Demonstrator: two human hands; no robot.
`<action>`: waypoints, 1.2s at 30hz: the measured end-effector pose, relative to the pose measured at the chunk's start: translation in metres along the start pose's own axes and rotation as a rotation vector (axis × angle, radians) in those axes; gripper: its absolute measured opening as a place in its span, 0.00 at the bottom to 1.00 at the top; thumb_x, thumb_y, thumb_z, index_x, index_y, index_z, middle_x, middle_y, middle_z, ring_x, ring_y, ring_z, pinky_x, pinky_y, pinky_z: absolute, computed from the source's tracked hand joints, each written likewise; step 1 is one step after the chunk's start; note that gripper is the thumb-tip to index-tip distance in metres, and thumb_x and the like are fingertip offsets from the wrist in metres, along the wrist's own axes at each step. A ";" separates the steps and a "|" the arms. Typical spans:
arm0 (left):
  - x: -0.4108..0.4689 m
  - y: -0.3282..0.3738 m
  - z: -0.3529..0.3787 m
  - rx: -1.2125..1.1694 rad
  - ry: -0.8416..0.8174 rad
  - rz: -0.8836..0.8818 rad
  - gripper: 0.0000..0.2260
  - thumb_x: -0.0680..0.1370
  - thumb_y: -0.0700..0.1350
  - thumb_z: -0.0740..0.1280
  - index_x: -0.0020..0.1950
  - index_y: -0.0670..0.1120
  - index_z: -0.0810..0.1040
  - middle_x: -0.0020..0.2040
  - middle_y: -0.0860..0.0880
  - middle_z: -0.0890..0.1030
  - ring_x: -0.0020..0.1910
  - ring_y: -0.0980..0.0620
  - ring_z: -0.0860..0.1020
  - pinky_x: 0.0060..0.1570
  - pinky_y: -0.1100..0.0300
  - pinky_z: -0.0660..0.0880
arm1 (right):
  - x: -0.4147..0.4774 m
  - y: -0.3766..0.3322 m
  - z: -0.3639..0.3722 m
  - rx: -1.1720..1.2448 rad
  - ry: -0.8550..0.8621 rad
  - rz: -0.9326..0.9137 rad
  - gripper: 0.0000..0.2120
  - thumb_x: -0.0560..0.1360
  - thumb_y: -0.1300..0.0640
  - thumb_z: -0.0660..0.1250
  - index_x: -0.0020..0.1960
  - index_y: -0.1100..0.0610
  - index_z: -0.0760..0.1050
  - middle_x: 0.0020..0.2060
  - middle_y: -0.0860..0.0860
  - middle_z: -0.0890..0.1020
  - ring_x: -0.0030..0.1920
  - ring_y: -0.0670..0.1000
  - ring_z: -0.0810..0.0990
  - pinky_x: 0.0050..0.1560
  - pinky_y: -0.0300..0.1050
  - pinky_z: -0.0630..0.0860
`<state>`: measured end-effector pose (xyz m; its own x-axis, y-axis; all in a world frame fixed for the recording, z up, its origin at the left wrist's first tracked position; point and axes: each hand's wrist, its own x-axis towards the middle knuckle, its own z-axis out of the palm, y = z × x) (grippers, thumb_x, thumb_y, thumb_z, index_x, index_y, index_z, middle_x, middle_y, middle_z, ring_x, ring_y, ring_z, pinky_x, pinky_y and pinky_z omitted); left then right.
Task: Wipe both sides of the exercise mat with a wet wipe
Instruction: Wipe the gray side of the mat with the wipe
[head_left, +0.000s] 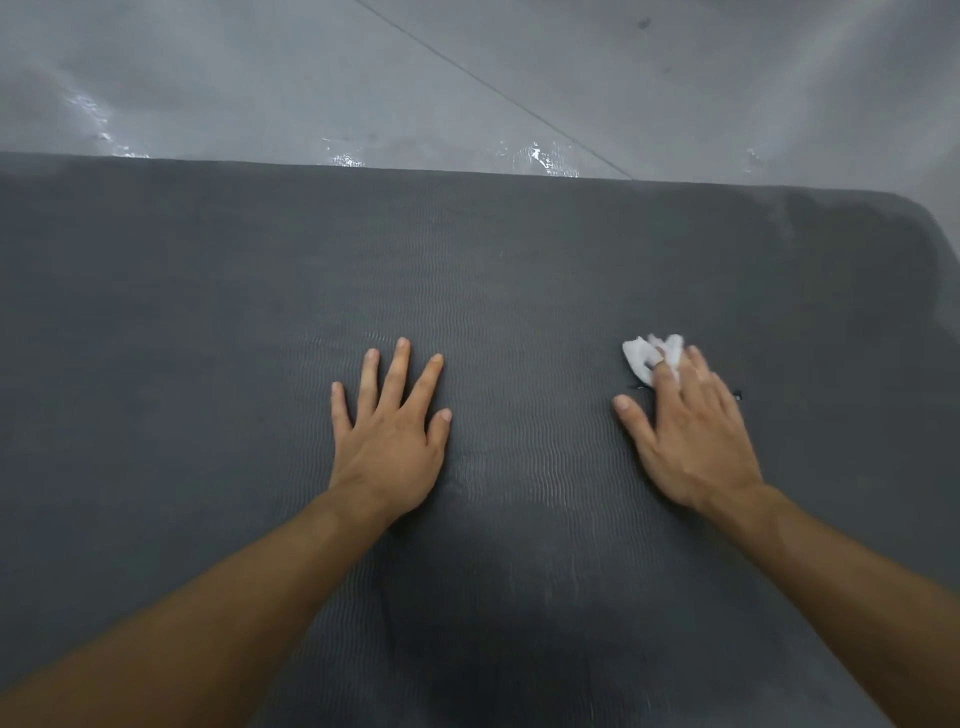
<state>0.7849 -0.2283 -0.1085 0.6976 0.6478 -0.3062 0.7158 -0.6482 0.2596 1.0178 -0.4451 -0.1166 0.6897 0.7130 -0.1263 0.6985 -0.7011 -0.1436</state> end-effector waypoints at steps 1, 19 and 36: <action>0.000 0.000 0.002 0.004 0.012 -0.003 0.28 0.85 0.61 0.46 0.83 0.62 0.39 0.83 0.56 0.34 0.81 0.50 0.31 0.77 0.39 0.31 | -0.001 0.009 -0.001 0.009 0.013 0.048 0.43 0.79 0.28 0.39 0.83 0.54 0.55 0.83 0.57 0.57 0.84 0.55 0.50 0.83 0.55 0.51; -0.001 0.004 0.002 0.001 0.011 0.005 0.28 0.86 0.59 0.47 0.84 0.61 0.39 0.83 0.55 0.34 0.81 0.49 0.31 0.78 0.37 0.34 | -0.050 -0.035 0.010 -0.093 -0.120 -0.426 0.39 0.83 0.29 0.43 0.86 0.51 0.43 0.85 0.54 0.49 0.84 0.52 0.43 0.83 0.53 0.47; 0.000 -0.001 0.002 0.022 -0.003 0.015 0.28 0.85 0.61 0.45 0.83 0.62 0.37 0.83 0.55 0.32 0.81 0.50 0.30 0.76 0.41 0.31 | -0.073 -0.077 0.000 0.036 -0.243 -0.422 0.45 0.80 0.25 0.41 0.84 0.53 0.32 0.83 0.50 0.35 0.82 0.49 0.33 0.83 0.50 0.41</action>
<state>0.7840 -0.2286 -0.1102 0.7078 0.6369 -0.3056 0.7048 -0.6662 0.2440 0.9136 -0.4425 -0.0965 0.2803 0.9198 -0.2746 0.8976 -0.3525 -0.2648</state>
